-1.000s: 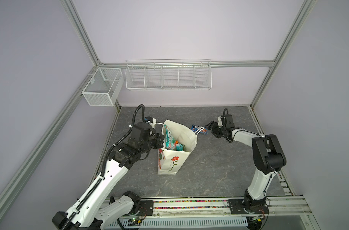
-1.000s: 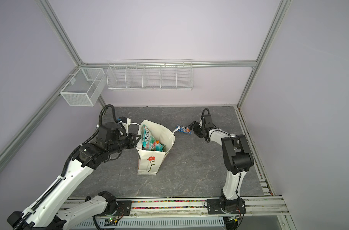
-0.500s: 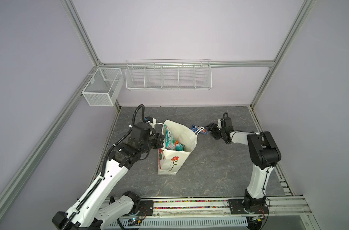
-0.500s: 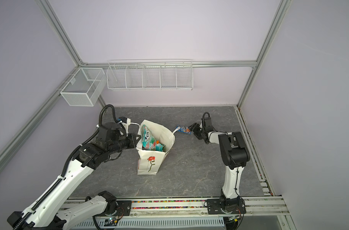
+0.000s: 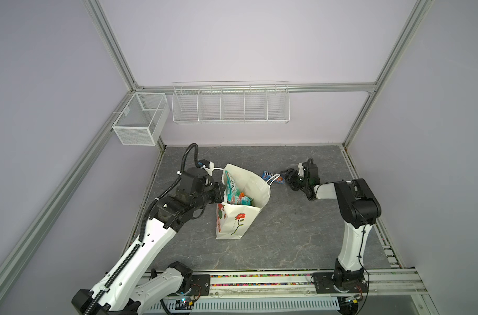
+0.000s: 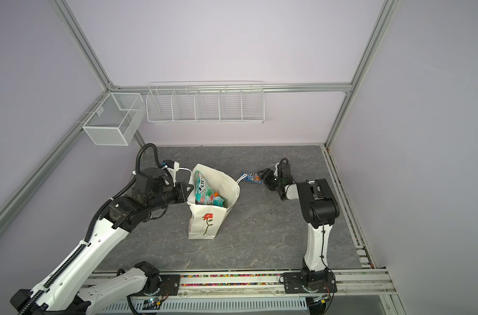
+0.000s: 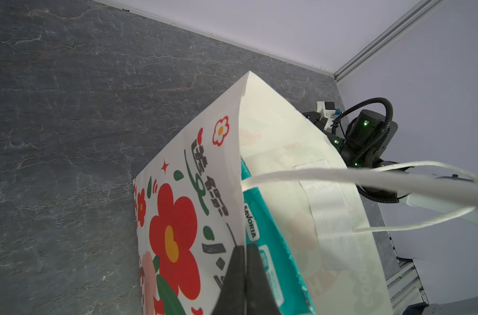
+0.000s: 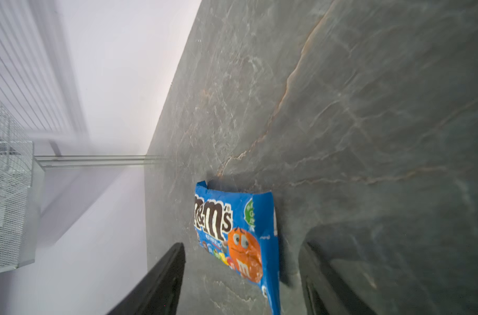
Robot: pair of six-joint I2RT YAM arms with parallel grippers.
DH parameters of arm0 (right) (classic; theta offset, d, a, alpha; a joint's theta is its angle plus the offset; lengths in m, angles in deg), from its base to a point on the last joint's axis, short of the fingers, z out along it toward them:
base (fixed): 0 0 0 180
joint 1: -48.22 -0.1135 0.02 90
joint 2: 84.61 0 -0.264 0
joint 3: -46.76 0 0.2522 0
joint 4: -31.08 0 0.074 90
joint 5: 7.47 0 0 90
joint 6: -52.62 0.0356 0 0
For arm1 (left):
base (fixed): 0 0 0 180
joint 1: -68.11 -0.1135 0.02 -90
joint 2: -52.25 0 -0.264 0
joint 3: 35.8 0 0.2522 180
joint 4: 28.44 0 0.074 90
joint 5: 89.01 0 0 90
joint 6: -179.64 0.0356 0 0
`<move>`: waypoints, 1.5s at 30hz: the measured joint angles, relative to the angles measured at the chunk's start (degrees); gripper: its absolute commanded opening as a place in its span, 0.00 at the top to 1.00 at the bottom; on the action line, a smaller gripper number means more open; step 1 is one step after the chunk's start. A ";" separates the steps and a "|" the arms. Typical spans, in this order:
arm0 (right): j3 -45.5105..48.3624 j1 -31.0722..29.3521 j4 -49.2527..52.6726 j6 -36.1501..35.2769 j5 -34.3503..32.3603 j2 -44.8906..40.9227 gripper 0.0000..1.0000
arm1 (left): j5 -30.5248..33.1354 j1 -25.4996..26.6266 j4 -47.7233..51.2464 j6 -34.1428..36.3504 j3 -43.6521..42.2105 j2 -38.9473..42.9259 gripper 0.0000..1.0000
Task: Place the snacks into the paper bag
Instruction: 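Lower the open right gripper down over the blue M&M's bag, then close the right gripper on the M&M's bag's edge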
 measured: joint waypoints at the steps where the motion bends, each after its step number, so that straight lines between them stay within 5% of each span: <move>1: 0.70 0.31 -2.40 0.74 -0.02 0.42 0.31 | -0.02 0.00 0.00 0.00 0.00 0.00 1.00; 9: 2.40 1.16 -19.08 7.69 0.15 6.21 0.37 | 0.02 0.00 0.04 0.04 0.00 0.00 1.00; 27: 0.63 -3.02 -13.38 4.09 -2.21 5.44 0.43 | 0.04 0.00 0.07 0.17 0.00 0.00 1.00; 32: 0.61 -3.82 -13.14 4.15 -2.36 5.64 0.53 | 0.24 0.00 0.24 0.20 0.00 0.13 1.00; 36: 0.63 -3.82 -11.61 4.02 -2.75 5.68 0.70 | 0.24 -0.09 0.42 0.20 0.00 0.24 1.00; 45: 0.63 -3.85 -9.62 3.39 -3.37 5.57 0.85 | 0.26 -0.17 0.70 0.20 0.00 0.50 1.00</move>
